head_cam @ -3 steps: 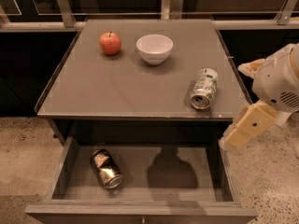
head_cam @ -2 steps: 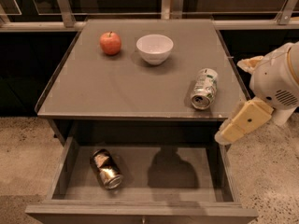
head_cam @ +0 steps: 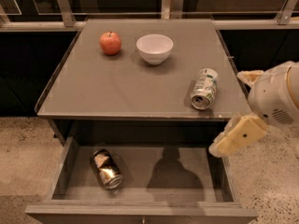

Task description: Pick orange can from top drawer and place on counter

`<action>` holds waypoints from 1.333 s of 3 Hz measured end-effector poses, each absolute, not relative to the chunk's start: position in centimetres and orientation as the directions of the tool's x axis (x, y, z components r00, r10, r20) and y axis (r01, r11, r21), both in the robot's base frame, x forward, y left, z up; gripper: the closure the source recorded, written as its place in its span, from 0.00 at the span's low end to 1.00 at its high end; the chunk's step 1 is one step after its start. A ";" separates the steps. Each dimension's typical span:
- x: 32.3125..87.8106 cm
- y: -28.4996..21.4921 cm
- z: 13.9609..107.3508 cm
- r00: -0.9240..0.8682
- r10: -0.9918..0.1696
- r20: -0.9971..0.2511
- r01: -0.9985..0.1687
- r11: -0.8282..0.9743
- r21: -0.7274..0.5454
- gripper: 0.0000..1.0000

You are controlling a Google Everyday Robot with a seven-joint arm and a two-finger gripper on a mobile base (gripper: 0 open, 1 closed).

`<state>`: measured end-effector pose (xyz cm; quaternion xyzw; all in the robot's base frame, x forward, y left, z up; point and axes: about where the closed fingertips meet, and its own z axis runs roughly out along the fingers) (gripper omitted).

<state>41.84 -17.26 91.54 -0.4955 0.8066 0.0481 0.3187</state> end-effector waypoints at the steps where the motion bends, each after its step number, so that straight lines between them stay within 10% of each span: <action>1: 40.1 -14.6 87.9 -0.301 -0.699 -0.648 -0.834 0.522 -0.176 0.00; 4: 38.5 -9.6 84.1 -0.331 -0.535 -0.777 -0.806 0.589 -0.063 0.00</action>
Offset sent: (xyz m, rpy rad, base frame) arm -0.0378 0.0882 -0.0901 0.4032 0.0150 -0.0187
